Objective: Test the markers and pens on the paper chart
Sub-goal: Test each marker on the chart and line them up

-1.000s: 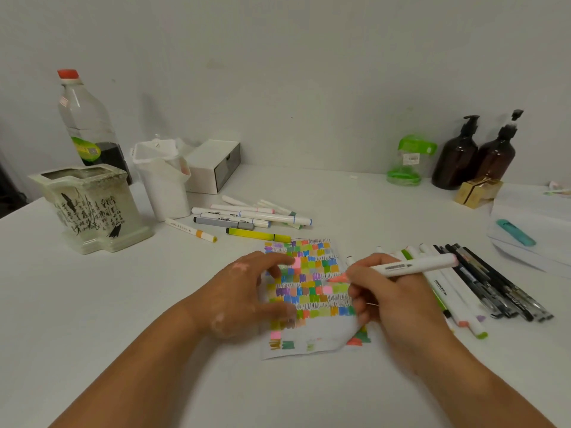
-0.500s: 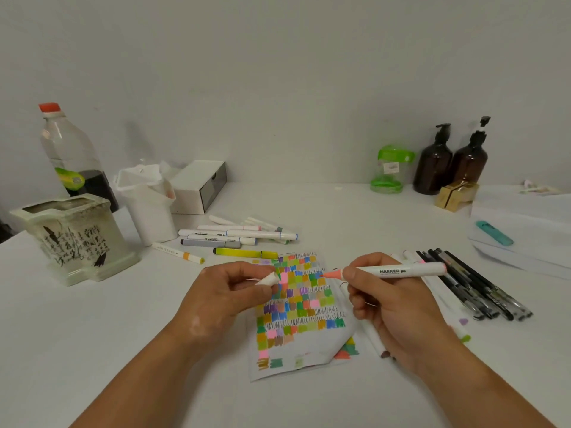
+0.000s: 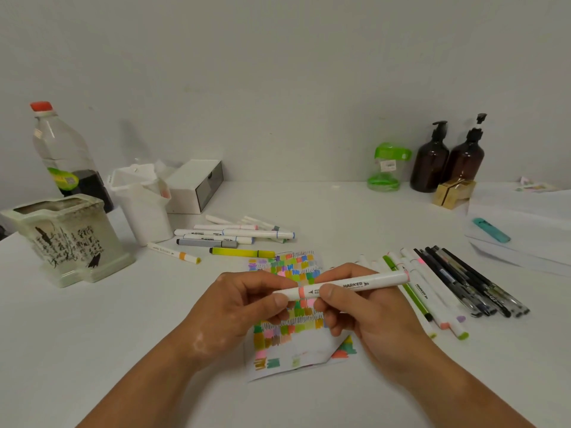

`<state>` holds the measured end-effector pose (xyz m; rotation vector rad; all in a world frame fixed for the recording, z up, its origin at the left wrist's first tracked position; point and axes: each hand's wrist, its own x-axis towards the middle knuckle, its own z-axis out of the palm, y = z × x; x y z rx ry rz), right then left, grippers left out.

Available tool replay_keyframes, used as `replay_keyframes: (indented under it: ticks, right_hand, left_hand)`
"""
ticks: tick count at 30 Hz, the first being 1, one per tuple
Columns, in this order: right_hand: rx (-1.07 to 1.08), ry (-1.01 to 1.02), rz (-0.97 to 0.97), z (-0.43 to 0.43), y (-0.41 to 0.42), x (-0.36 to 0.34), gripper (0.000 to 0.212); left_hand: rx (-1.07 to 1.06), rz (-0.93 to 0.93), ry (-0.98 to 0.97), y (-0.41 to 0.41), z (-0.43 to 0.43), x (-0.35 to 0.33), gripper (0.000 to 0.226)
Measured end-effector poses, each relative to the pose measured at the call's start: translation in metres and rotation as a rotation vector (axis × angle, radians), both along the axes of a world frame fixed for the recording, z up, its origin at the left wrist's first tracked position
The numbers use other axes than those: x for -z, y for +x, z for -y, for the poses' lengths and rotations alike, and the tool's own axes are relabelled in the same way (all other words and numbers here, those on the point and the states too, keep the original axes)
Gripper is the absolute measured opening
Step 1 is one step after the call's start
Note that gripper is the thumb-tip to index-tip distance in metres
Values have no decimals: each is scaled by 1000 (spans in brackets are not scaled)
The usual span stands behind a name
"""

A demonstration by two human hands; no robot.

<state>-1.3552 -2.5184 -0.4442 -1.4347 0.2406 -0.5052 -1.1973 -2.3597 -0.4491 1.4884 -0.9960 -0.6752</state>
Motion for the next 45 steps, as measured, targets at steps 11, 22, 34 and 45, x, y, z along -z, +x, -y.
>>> replay_keyframes:
  ticks: [11,22,34,45]
  right_hand:
    - [6,-36,2,-9,3,-3,6]
    - [-332,267,116,10,-10,-14,88]
    - [364,-739,-487,6,-1,-3,12]
    - [490,-1099,-768,17,-1,8,27]
  left_hand:
    - [17,12,-68,-6,1,-4,18]
    - [-100,-287,-160,13,-2,0,24]
    - [-298,-35,-45,14,7,9,12]
    - [-477,146,91,30,1,16,8]
